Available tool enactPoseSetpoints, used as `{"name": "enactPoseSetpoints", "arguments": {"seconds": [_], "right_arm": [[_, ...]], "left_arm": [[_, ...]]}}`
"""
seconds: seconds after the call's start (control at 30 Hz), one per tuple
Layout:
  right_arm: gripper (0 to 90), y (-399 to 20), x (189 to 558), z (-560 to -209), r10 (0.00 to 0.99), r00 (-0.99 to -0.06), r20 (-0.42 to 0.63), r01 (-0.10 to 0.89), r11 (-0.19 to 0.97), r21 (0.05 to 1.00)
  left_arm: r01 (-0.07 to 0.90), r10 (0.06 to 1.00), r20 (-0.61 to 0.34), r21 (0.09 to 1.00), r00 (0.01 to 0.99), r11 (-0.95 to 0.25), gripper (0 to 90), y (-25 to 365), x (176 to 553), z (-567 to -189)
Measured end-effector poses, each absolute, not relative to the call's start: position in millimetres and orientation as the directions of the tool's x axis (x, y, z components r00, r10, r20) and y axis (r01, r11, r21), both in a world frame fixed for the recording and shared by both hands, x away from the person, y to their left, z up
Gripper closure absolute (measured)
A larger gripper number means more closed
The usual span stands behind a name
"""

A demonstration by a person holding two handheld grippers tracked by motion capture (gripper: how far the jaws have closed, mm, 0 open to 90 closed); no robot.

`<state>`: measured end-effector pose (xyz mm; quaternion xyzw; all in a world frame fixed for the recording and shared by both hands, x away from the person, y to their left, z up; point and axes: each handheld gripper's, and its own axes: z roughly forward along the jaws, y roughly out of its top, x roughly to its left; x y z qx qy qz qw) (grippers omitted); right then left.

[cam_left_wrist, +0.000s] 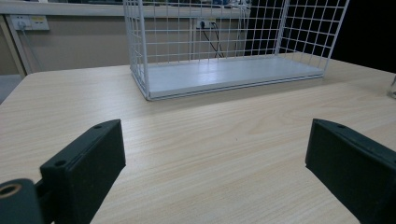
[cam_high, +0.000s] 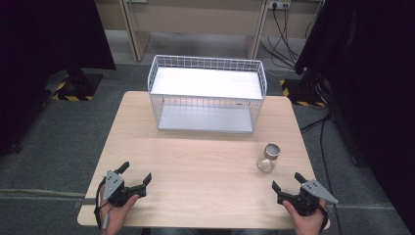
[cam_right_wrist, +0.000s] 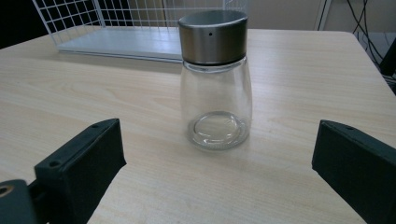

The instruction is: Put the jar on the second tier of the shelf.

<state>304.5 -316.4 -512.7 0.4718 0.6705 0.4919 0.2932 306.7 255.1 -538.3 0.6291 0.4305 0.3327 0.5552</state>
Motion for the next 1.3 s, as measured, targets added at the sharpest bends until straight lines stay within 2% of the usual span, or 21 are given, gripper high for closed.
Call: {"name": "enactPoseSetpoints", "arguments": {"seconds": [1.0, 1.3], "right_arm": [[10.8, -295.1, 347.8, -490.6, 0.919, -0.394, 0.008, 0.278, 0.111, 0.954], [17.9, -287.4, 363.1, -491.0, 0.919, -0.393, -0.027, 0.278, 0.147, 0.949]], "left_arm": [[0.167, 0.908, -0.056, 0.986, 0.415, -0.015, 4.4, 255.3, 306.1, -538.4], [0.166, 0.907, -0.056, 0.986, 0.417, -0.016, 4.4, 255.3, 306.1, -538.4]]}}
